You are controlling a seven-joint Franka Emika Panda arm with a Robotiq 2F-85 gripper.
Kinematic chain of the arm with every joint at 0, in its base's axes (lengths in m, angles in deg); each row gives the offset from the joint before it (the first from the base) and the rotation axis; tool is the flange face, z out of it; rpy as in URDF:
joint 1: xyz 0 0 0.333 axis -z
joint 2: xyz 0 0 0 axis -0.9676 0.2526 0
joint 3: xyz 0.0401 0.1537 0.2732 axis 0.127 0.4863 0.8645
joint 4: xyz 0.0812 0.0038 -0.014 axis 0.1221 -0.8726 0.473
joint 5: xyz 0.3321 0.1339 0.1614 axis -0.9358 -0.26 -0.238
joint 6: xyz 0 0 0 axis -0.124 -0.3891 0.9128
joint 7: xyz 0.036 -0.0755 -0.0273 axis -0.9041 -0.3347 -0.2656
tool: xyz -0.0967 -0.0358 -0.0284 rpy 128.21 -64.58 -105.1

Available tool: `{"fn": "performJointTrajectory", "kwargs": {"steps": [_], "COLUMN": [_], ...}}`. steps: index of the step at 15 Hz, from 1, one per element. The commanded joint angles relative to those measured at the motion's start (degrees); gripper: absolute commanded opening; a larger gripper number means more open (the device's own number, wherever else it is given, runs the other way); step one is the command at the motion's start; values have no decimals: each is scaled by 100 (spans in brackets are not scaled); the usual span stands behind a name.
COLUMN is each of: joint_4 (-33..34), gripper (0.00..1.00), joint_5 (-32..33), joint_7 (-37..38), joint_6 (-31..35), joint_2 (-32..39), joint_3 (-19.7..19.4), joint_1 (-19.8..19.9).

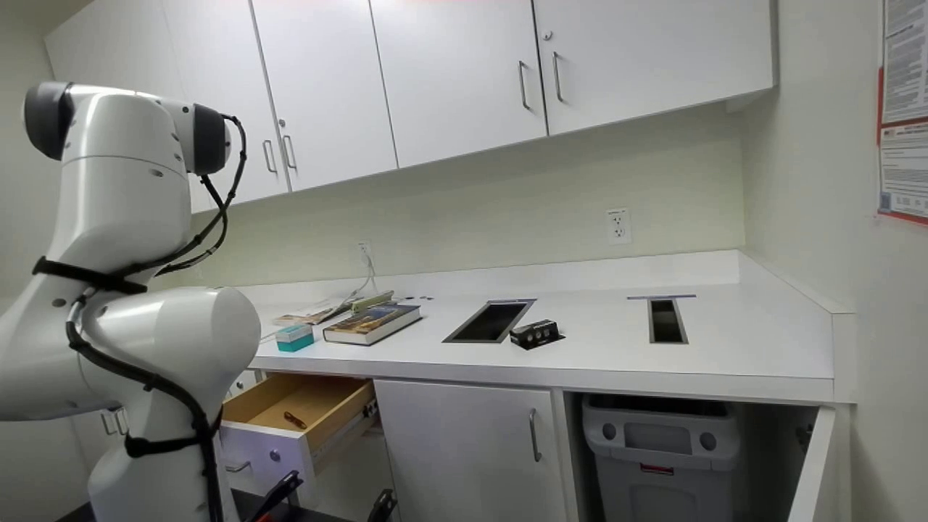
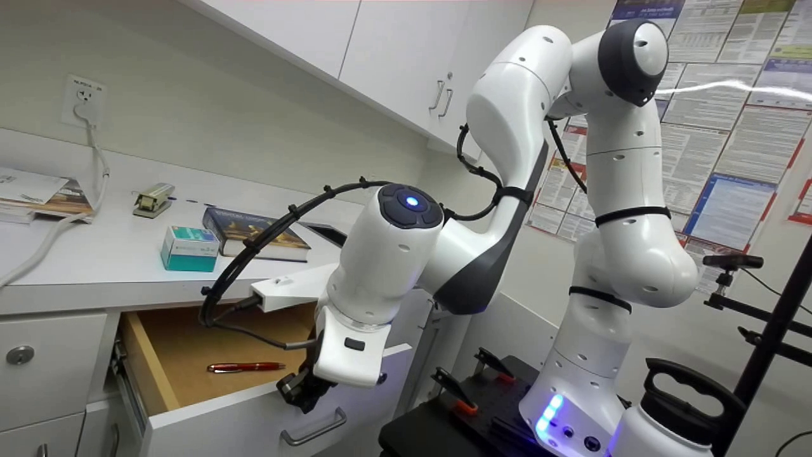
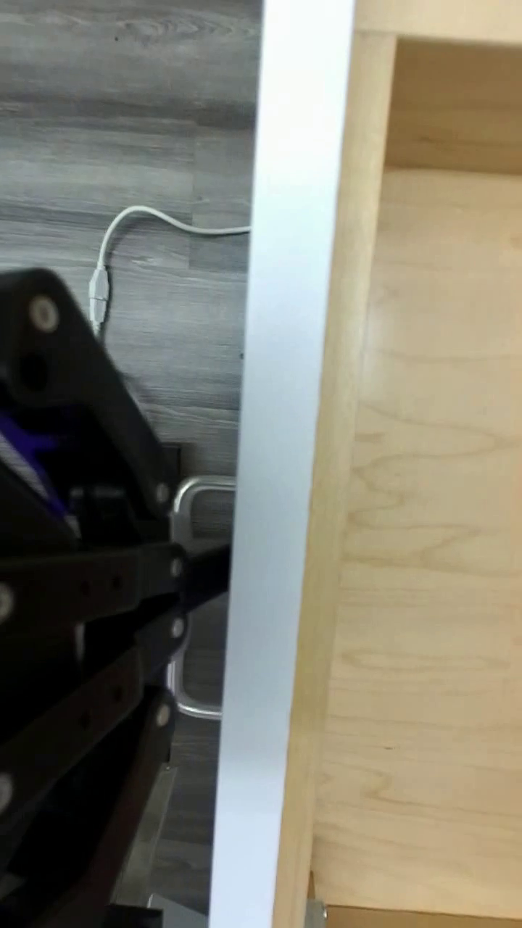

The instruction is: Close the open drawer

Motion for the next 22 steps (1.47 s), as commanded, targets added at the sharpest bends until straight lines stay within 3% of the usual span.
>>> {"fn": "performJointTrajectory", "kwargs": {"steps": [1, 9, 22], "joint_4": [199, 432, 915], "gripper": [3, 3, 4], "joint_5": [657, 1526, 1841], "joint_7": [212, 350, 46], "joint_6": [156, 17, -280], "joint_2": [230, 254, 449], "joint_3": [-239, -418, -658], "joint_1": [89, 369, 674]}}
